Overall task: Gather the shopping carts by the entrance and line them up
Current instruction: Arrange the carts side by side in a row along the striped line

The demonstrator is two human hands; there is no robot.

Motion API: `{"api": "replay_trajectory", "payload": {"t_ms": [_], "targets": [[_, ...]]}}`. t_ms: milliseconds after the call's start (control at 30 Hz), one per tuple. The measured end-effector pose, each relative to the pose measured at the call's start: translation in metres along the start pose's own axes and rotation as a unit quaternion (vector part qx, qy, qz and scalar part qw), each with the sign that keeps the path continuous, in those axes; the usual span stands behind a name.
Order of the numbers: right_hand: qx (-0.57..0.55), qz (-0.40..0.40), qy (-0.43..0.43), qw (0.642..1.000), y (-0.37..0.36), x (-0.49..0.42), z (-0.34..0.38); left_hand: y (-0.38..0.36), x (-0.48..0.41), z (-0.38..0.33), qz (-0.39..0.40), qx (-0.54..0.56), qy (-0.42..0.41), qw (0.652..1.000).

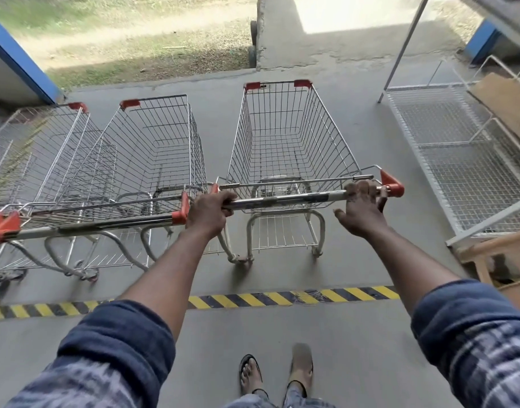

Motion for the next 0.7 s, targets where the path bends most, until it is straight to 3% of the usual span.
{"api": "replay_trajectory", "payload": {"t_ms": [700], "targets": [[-0.006,-0.02,0.002,1.0,0.0,0.008,-0.004,-0.004,0.016,-0.004,-0.028,0.014,-0.02,0.999]]}}
Point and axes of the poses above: each hand's wrist, its own x-axis away from the middle knuckle, its own y-axis out of the back of the hand, z = x × y, the point moved 1 cm from there along -x, towards the middle knuckle, and after that the axes turned 5 degrees about x, right-handed, at the moved point
